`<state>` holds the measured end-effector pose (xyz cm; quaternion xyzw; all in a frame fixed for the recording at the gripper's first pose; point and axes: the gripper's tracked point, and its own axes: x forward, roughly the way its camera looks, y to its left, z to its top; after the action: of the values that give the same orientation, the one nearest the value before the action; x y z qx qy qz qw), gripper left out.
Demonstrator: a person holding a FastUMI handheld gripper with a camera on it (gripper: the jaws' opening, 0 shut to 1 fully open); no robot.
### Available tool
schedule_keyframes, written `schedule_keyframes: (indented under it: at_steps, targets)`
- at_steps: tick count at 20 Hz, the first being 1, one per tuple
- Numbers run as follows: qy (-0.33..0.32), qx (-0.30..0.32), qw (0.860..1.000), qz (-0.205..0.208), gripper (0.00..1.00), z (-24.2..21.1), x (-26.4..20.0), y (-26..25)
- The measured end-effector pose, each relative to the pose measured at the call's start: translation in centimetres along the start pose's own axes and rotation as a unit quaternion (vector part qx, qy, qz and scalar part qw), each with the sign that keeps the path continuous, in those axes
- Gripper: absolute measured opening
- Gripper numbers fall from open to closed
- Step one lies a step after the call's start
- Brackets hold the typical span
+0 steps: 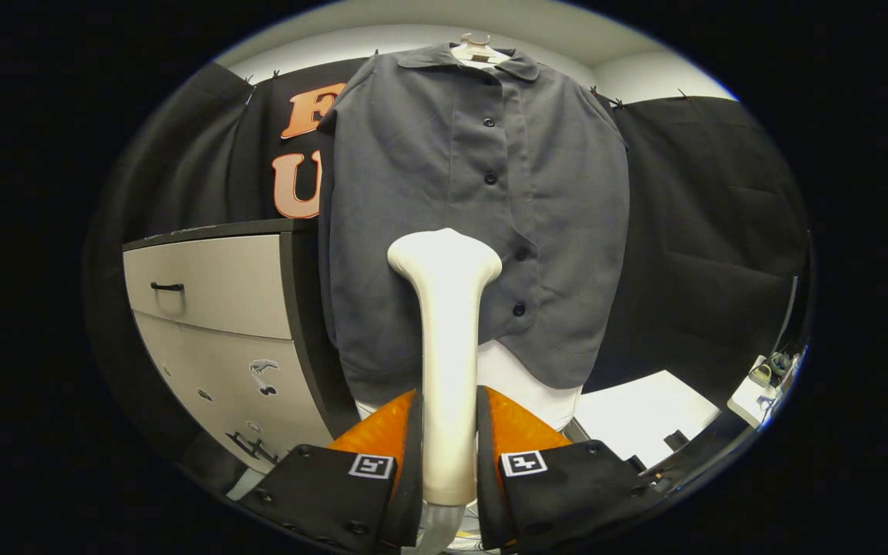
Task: Iron the clothes twice with a garment steamer, once on the left side and once on the right side.
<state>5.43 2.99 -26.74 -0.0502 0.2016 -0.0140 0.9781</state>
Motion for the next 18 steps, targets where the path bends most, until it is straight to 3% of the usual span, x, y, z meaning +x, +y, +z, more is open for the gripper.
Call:
schedule_keyframes:
  at_steps: [8,18]
  targets:
    - [-0.055,0.000,0.998,0.013,0.37,4.9,-3.5,-0.7]
    - [-0.147,0.017,0.989,-0.001,0.37,16.2,-6.2,-4.5]
